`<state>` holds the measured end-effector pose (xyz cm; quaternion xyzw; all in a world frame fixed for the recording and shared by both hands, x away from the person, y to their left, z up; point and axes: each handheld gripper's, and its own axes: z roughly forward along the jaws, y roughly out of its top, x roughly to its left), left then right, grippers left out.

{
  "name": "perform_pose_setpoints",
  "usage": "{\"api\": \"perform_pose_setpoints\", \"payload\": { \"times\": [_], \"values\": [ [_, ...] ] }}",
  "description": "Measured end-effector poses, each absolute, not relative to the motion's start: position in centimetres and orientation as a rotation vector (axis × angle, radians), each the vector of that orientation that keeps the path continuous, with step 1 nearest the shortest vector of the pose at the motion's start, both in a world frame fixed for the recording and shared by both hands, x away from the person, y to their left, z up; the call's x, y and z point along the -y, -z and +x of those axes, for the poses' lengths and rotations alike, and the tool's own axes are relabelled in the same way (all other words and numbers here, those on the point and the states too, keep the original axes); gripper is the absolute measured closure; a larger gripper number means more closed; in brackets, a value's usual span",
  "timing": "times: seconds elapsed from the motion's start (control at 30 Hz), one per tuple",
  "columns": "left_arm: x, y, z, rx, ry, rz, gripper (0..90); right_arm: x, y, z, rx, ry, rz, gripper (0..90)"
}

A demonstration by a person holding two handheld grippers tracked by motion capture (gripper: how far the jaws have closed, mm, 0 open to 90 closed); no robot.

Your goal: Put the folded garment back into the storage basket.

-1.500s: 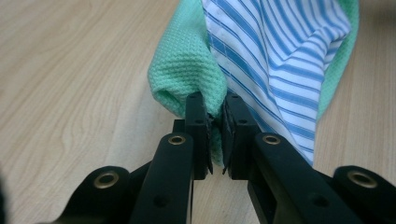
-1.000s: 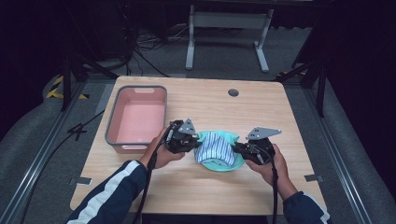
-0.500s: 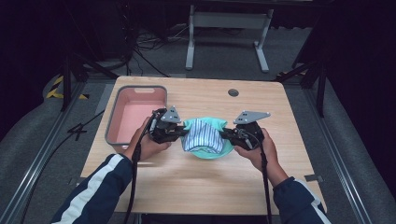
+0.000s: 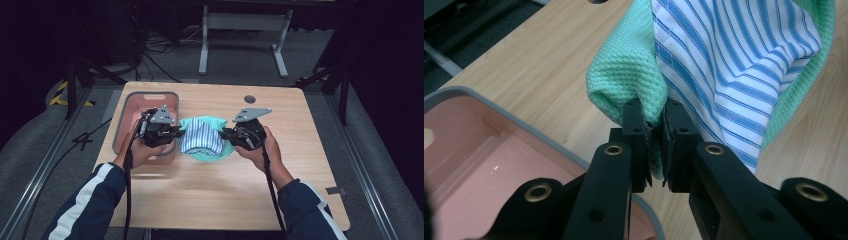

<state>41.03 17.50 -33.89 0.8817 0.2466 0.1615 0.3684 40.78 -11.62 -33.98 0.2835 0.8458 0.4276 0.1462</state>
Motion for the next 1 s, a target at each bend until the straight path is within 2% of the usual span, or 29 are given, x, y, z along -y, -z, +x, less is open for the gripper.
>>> {"api": "perform_pose_setpoints", "payload": {
  "times": [1.0],
  "values": [
    [-24.9,32.0,40.6,-0.787,-0.539,2.221,82.5,3.2,32.5,43.4,-2.468,-1.293,0.722,83.1]
  ]
}}
